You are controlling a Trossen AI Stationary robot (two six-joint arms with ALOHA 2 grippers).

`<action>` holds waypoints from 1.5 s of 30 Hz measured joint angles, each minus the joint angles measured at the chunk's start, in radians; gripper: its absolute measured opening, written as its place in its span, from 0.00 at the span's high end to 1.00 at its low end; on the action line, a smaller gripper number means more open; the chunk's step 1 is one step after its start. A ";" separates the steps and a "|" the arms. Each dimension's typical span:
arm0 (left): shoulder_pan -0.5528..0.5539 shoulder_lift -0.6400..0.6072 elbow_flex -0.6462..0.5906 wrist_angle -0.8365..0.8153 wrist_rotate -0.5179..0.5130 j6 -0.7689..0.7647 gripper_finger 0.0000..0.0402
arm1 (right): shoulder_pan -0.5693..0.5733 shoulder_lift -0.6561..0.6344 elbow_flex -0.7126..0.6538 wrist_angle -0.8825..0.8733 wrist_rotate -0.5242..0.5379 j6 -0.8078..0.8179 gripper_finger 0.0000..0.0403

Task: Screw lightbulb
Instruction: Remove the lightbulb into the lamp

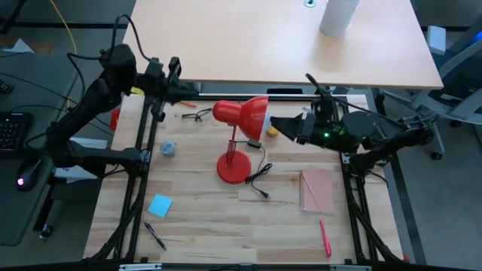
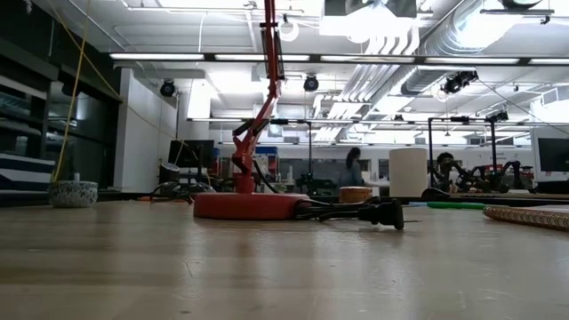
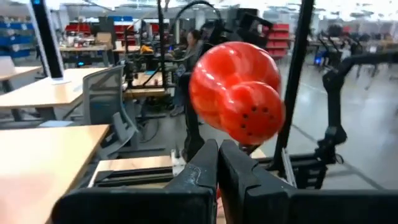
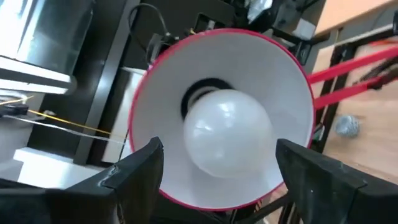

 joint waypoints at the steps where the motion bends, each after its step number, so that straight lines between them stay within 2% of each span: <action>1: -0.012 -0.003 0.000 -0.006 -0.004 0.018 1.00 | 0.000 0.003 0.000 -0.002 -0.007 0.010 0.26; 12: -0.119 0.059 0.001 0.056 -0.023 0.087 1.00 | -0.026 0.046 0.000 0.035 -0.039 0.115 0.26; 25: -0.154 0.101 0.001 0.096 -0.052 0.096 1.00 | -0.070 0.075 0.000 0.075 -0.039 0.117 0.26; 33: -0.182 0.101 0.001 0.096 -0.053 0.093 1.00 | -0.073 0.074 0.000 0.069 -0.014 0.007 0.26; 42: -0.184 0.101 0.001 0.096 -0.052 0.093 1.00 | -0.073 0.074 0.000 0.064 -0.014 0.097 0.26; 45: -0.184 0.101 0.001 0.096 -0.053 0.093 1.00 | -0.073 0.074 0.000 0.065 -0.020 0.074 0.26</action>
